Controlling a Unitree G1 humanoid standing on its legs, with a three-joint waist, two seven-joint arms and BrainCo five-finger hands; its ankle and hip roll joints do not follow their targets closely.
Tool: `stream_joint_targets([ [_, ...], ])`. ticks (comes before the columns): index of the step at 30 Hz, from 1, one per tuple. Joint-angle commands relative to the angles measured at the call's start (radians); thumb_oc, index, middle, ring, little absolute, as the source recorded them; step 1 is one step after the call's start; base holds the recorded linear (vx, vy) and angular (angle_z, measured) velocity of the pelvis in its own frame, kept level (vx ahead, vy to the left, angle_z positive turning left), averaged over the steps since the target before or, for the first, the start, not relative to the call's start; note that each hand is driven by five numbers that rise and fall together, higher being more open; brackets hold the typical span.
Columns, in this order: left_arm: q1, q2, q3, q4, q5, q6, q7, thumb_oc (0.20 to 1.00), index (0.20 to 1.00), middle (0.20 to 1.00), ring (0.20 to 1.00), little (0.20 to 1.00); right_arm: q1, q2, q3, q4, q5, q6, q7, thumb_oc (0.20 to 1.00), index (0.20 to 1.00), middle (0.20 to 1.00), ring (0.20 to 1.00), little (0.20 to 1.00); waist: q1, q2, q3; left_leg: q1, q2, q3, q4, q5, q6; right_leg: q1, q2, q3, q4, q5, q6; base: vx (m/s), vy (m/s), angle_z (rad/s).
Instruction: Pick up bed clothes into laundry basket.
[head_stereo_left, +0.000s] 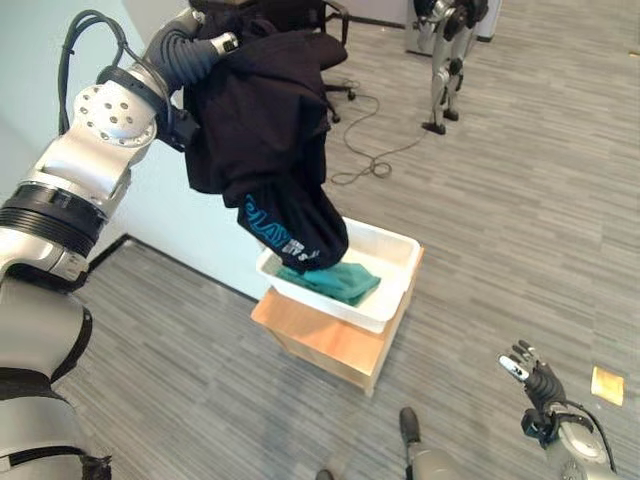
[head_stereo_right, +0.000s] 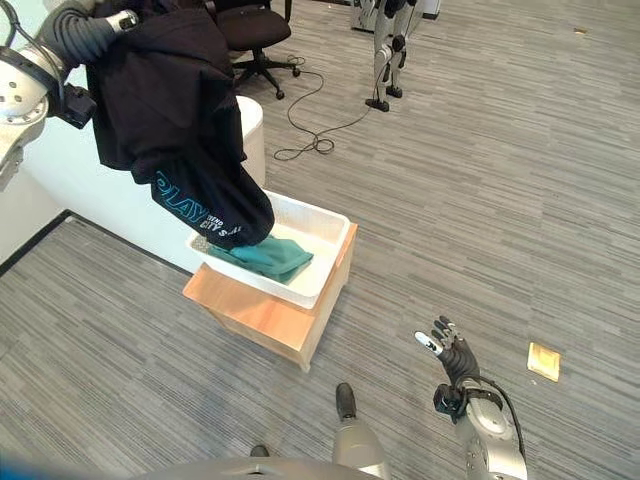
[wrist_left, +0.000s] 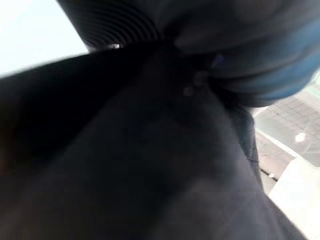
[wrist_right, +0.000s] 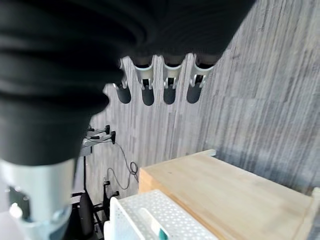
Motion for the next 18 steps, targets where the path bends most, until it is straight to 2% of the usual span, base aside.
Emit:
stream_joint_targets([
  [1,-0.123,0.017,0.044,0.058,0.087,-0.024,0.003,0.2,0.2,0.2,0.2,0.2,-0.004,-0.019,-0.018,-0.062,0.041,-0.036,0.031,1.0,1.0,1.0,1.0,1.0,0.012,-0.007,0.0,-0.022,-0.017,-0.002,0.006,0.035,0.012,0.076,-0.05,0.023,0.016,-0.056,0.123,0.0,0.013,-0.06],
  [11,-0.109,-0.066,0.036,0.094,0.178,-0.022,0.008,0.2,0.2,0.2,0.2,0.2,-0.013,-0.032,0.012,-0.102,0.003,-0.033,0.031,1.0,1.0,1.0,1.0,1.0,-0.025,0.034,0.063,-0.07,-0.025,0.004,0.006,0.047,0.011,0.017,-0.055,0.038,0.018,-0.038,0.12,-0.02,0.012,-0.02],
  [14,-0.071,-0.13,0.07,0.112,0.195,-0.014,0.03,0.2,0.2,0.2,0.2,0.2,-0.03,-0.041,0.038,-0.092,-0.004,-0.035,0.02,1.0,1.0,1.0,1.0,1.0,-0.037,0.036,0.091,-0.096,-0.024,0.005,0.006,0.055,0.01,-0.008,-0.053,0.041,0.019,-0.031,0.117,-0.06,-0.003,0.02],
  [16,-0.039,-0.203,0.09,0.17,0.253,0.002,0.039,0.2,0.2,0.2,0.2,0.2,-0.037,-0.048,0.06,-0.09,-0.01,-0.035,0.014,1.0,1.0,1.0,1.0,1.0,-0.058,0.029,0.117,-0.119,-0.019,0.009,0.006,0.06,0.008,-0.036,-0.048,0.049,0.019,-0.024,0.114,-0.06,0.0,-0.03],
  [18,-0.037,-0.22,0.093,0.191,0.274,0.005,0.041,0.2,0.2,0.2,0.2,0.2,-0.037,-0.051,0.065,-0.092,-0.012,-0.035,0.015,1.0,1.0,1.0,1.0,1.0,-0.061,0.027,0.121,-0.127,-0.017,0.012,0.006,0.061,0.007,-0.047,-0.046,0.053,0.019,-0.022,0.113,-0.03,0.002,-0.07],
])
